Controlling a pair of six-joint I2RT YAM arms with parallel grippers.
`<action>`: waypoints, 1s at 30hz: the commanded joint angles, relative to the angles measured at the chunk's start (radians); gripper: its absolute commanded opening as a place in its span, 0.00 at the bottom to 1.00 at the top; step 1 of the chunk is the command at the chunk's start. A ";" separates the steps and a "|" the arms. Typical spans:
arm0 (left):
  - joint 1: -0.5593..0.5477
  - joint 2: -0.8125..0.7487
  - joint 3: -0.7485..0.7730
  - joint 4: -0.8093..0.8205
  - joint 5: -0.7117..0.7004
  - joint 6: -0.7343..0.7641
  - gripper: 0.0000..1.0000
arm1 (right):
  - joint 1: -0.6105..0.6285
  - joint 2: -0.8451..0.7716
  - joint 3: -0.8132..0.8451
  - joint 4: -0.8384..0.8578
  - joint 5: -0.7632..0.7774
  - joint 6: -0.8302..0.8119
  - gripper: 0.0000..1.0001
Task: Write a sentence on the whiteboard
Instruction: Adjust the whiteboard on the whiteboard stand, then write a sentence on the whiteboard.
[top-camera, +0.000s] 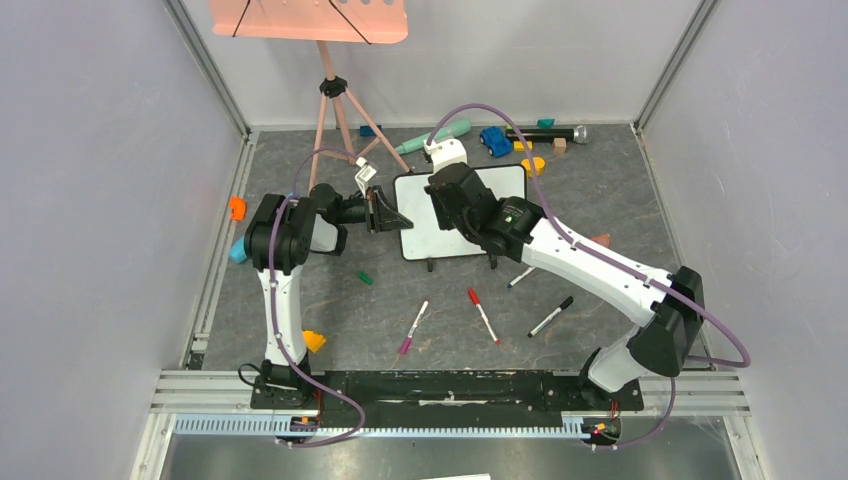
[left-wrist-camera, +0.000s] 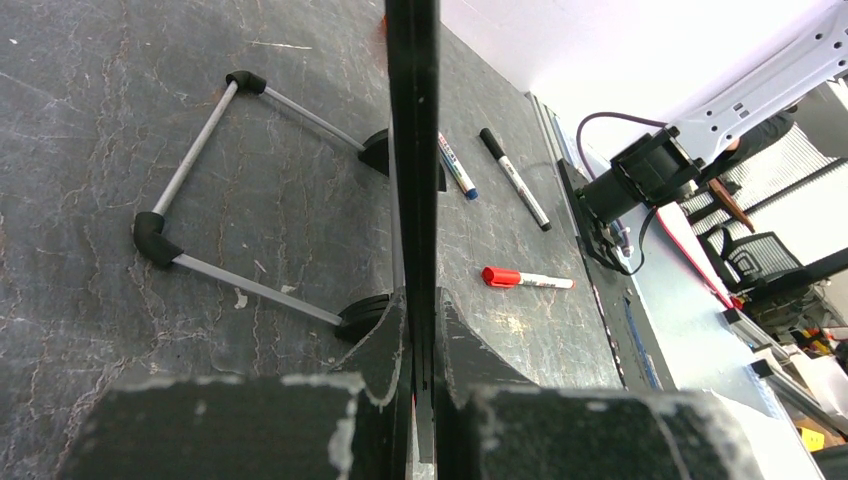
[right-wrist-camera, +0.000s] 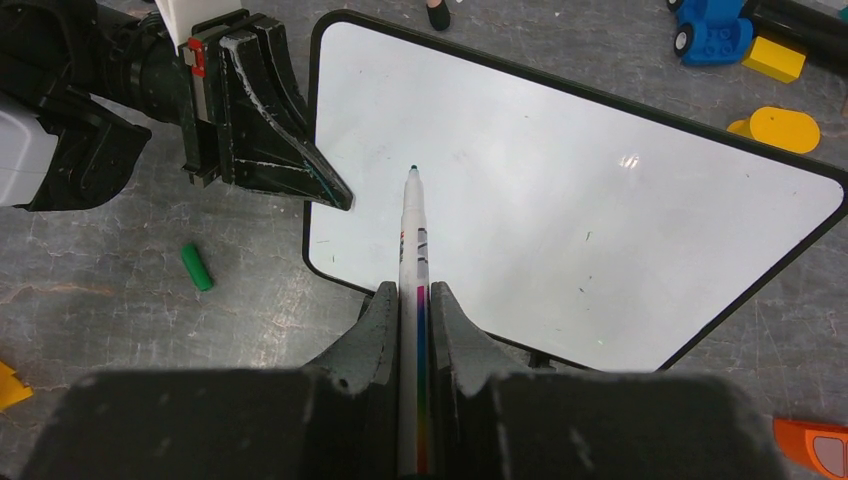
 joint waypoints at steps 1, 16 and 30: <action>-0.003 0.033 0.002 0.081 0.063 0.032 0.02 | -0.001 -0.016 0.015 0.030 0.005 -0.016 0.00; -0.003 0.032 -0.004 0.081 0.065 0.037 0.02 | -0.001 0.000 0.018 0.041 -0.023 -0.013 0.00; -0.003 0.028 -0.009 0.081 0.065 0.042 0.02 | -0.001 0.036 0.044 0.049 -0.044 -0.009 0.00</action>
